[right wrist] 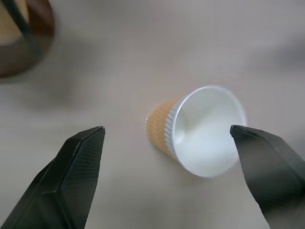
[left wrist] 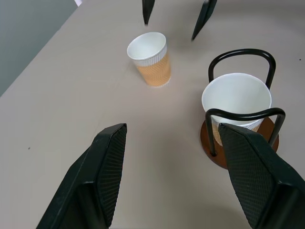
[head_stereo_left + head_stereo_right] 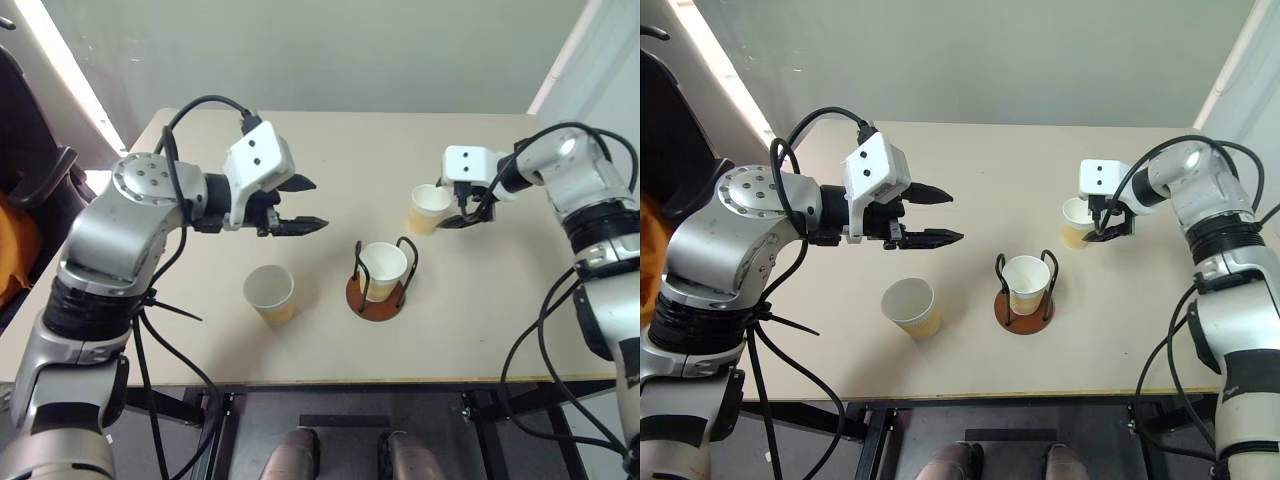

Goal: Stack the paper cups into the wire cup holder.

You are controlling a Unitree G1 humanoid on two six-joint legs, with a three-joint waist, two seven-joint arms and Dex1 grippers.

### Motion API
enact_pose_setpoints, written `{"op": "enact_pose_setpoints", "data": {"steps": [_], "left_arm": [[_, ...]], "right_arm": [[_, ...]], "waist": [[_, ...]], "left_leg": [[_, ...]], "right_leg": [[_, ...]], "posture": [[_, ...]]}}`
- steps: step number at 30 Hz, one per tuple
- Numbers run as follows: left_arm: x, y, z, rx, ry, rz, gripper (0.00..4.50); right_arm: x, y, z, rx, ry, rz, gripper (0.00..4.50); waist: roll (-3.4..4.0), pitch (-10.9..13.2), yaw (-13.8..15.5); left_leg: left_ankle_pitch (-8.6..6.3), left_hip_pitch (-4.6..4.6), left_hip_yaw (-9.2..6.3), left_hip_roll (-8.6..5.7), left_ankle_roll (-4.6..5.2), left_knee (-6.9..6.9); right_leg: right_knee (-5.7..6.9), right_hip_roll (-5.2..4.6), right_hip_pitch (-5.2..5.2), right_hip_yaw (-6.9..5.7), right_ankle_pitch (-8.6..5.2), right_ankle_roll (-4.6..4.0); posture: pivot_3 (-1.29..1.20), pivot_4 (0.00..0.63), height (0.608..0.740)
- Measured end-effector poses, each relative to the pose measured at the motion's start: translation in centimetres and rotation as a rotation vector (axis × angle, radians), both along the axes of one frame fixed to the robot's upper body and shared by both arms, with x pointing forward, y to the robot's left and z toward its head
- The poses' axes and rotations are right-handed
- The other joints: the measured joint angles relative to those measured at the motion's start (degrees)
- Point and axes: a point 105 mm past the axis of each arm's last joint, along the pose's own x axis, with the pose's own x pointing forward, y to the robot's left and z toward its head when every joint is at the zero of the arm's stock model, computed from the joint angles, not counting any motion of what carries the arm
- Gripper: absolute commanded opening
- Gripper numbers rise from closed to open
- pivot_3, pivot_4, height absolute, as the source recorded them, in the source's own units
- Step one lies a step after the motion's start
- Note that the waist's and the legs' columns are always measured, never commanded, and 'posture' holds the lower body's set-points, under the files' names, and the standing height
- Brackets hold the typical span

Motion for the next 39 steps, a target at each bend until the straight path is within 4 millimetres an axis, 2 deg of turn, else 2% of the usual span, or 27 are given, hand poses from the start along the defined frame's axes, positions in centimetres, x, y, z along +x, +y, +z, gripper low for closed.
{"op": "enact_pose_setpoints", "data": {"steps": [3, 6, 11, 16, 19, 22, 25, 27, 29, 30, 31, 33, 36, 39], "left_arm": [[-0.3, 0.1, -0.4, 0.005, 0.009, 0.004, 3.29], [-0.4, 0.8, -1.3, 0.023, 0.035, 0.035, 3.29], [-1.1, 1.6, -0.9, 0.018, 0.031, 0.061, 3.29], [-1.6, 1.9, -1.3, 0.028, 0.047, 0.067, 3.29], [-1.5, 2.0, -1.3, 0.028, 0.046, 0.068, 3.29], [-1.5, 2.2, -1.3, 0.036, 0.044, 0.048, 3.29], [-1.5, 2.4, -1.1, 0.027, 0.048, 0.025, 3.29], [-1.7, 2.2, -0.4, -0.005, 0.044, -0.002, 3.29], [-2.2, 2.1, 0.2, -0.023, 0.045, -0.038, 3.29], [-2.5, 2.0, 0.4, -0.026, 0.048, -0.058, 3.29], [-2.8, 2.1, 0.5, -0.027, 0.056, -0.074, 3.29], [-3.2, 2.3, 0.5, -0.021, 0.070, -0.094, 3.29], [-3.6, 2.3, 0.5, -0.019, 0.081, -0.111, 3.29], [-3.7, 2.3, 0.5, -0.013, 0.084, -0.123, 3.29]], "right_arm": [[0.9, -0.1, -0.3, -0.059, -0.039, -0.027, 4.36], [1.1, -0.1, -1.7, -0.070, -0.001, -0.037, 3.75], [0.8, 0.3, -3.3, -0.063, 0.065, -0.027, 1.92], [0.8, 0.6, -3.1, -0.044, 0.060, -0.017, 0.07], [0.8, 0.5, -2.6, -0.028, 0.042, -0.012, 0.03], [0.2, -0.3, -0.7, 0.000, 0.027, 0.017, 0.03], [-1.5, -1.3, 3.4, 0.069, -0.007, 0.073, 0.03], [-3.8, 0.0, 8.0, 0.187, -0.066, 0.184, 0.03], [-6.4, 1.4, 10.9, 0.248, -0.107, 0.302, 0.03], [-7.9, 2.1, 11.7, 0.265, -0.113, 0.361, 0.03], [-9.3, 2.9, 11.9, 0.271, -0.102, 0.419, 0.03], [-10.8, 4.2, 11.0, 0.245, -0.060, 0.488, 0.03], [-11.5, 5.4, 8.8, 0.195, 0.010, 0.521, 0.03], [-12.7, 6.6, 7.2, 0.145, 0.049, 0.585, 0.03]], "waist": [[0.00, 0.00, 0.00], [0.00, 0.00, 0.00], [0.00, 0.00, -0.01], [0.00, 0.00, 0.07], [0.00, 0.00, 0.07], [0.02, 0.01, 0.13], [0.02, 0.01, 0.27], [0.02, 0.01, 0.15], [0.00, 0.00, 0.08], [-0.01, -0.01, 0.05], [-0.03, -0.02, -0.01], [-0.04, -0.02, -0.20], [-0.02, -0.01, -0.28], [-0.02, -0.01, -0.34]], "left_leg": [[-0.03, 0.01, 0.00, 0.04, -0.12, -0.07], [-0.01, -0.01, 0.00, 0.05, -0.33, -0.06], [0.07, -0.03, 0.00, 0.06, -0.59, -0.06], [0.06, -0.02, 0.00, 0.07, -0.60, -0.06], [0.06, -0.01, -0.01, 0.06, -0.59, -0.06], [0.05, -0.03, -0.01, 0.06, -0.60, -0.13], [0.15, -0.09, -0.01, 0.06, -0.76, -0.18], [0.24, -0.13, 0.01, 0.08, -0.89, -0.33], [0.25, -0.12, 0.02, 0.16, -0.92, -0.41], [0.24, -0.13, 0.02, 0.24, -0.95, -0.42], [0.23, -0.10, 0.02, 0.32, -0.98, -0.40], [0.21, 0.05, 0.02, 0.43, -1.04, -0.39], [0.31, 0.12, -0.04, 0.50, -1.03, -0.39], [0.34, 0.21, -0.10, 0.52, -0.79, -0.40]], "right_leg": [[0.04, 0.00, -0.04, -0.04, -0.06, -0.10], [0.09, 0.00, -0.07, -0.08, -0.10, -0.18], [0.12, 0.00, -0.09, -0.10, -0.13, -0.22], [0.18, 0.00, -0.09, -0.12, -0.16, -0.28], [0.22, -0.01, -0.09, -0.12, -0.17, -0.29], [0.23, -0.01, -0.12, -0.13, -0.18, -0.32], [0.22, -0.01, -0.14, -0.18, -0.24, -0.40], [0.21, 0.02, -0.16, -0.20, -0.26, -0.44], [0.19, 0.08, -0.16, -0.24, -0.29, -0.49], [0.16, 0.14, -0.13, -0.29, -0.32, -0.49], [0.14, 0.23, -0.06, -0.35, -0.36, -0.53], [0.04, 0.30, 0.05, -0.34, -0.38, -0.54], [0.13, 0.30, 0.02, -0.40, -0.45, -0.61], [0.33, 0.31, 0.03, -0.47, -0.73, -1.10]], "posture": [[0.00, 0.150, 0.740], [0.00, 0.150, 0.740], [0.00, 0.150, 0.740], [0.00, 0.150, 0.740], [0.00, 0.150, 0.740], [0.00, 0.150, 0.740], [0.00, 0.150, 0.740], [0.00, 0.150, 0.740], [0.00, 0.150, 0.740], [0.00, 0.150, 0.740], [0.00, 0.150, 0.740], [0.00, 0.150, 0.740], [0.00, 0.150, 0.740], [0.00, 0.150, 0.740]]}}
